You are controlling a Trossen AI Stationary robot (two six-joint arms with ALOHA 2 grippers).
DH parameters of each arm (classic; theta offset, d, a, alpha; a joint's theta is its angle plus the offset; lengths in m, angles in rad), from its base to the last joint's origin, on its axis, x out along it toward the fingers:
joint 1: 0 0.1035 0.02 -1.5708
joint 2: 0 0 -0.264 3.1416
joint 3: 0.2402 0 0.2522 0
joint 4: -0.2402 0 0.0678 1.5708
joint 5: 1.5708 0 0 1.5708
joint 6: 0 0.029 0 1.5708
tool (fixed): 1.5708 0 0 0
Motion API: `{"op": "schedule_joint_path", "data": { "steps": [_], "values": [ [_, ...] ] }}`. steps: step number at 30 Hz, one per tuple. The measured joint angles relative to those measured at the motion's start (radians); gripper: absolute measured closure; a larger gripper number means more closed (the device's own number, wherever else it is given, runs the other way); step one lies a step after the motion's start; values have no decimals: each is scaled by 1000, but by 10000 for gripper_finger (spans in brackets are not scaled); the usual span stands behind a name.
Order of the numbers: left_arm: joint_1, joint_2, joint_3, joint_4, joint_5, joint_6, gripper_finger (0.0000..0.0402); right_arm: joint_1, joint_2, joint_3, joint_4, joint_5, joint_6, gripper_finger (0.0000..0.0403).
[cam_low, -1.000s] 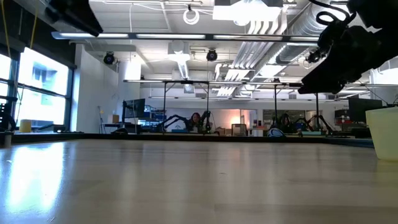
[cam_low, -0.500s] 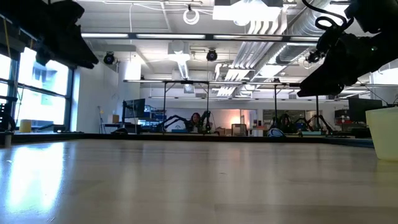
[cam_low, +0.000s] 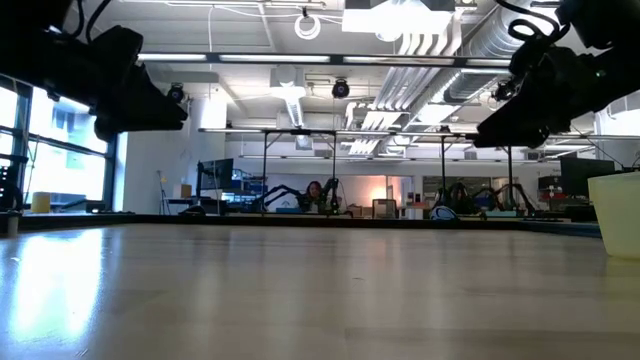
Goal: Roll microfiber towels into tight, uniform cylinder then place into a basket
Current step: Return to Home Position
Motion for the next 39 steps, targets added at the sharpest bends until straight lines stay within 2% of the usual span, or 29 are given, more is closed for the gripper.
{"op": "schedule_joint_path", "data": {
  "steps": [3, 9, 14, 21, 27, 30, 33, 36, 39],
  "values": [
    [35, 0, -14, 8, 21, -12, 280, 9, 0, -2, 14, 12, -10, 156],
    [79, 0, -75, 35, 39, -110, 280, 24, 0, -145, 248, 21, -14, 156],
    [85, 0, -131, 136, 41, -139, 280, 14, -8, -188, 360, 22, -87, 156],
    [85, 1, -148, 169, 21, -122, 280, -7, -7, -190, 329, 22, -96, 156],
    [85, 1, -148, 168, -64, -83, 280, -11, -6, -190, 282, 22, -110, 156],
    [85, 1, -148, 163, -75, -80, 280, -11, -6, -190, 280, 23, -149, 156],
    [84, 1, -147, 163, -60, -61, 280, -11, -6, -190, 281, 43, -175, 156],
    [80, 1, -147, 163, -1, -60, 280, -11, -6, -190, 274, 81, -174, 156],
    [81, 1, -147, 163, 44, -60, 280, -11, -6, -190, 262, 43, -112, 156]
  ]
}}
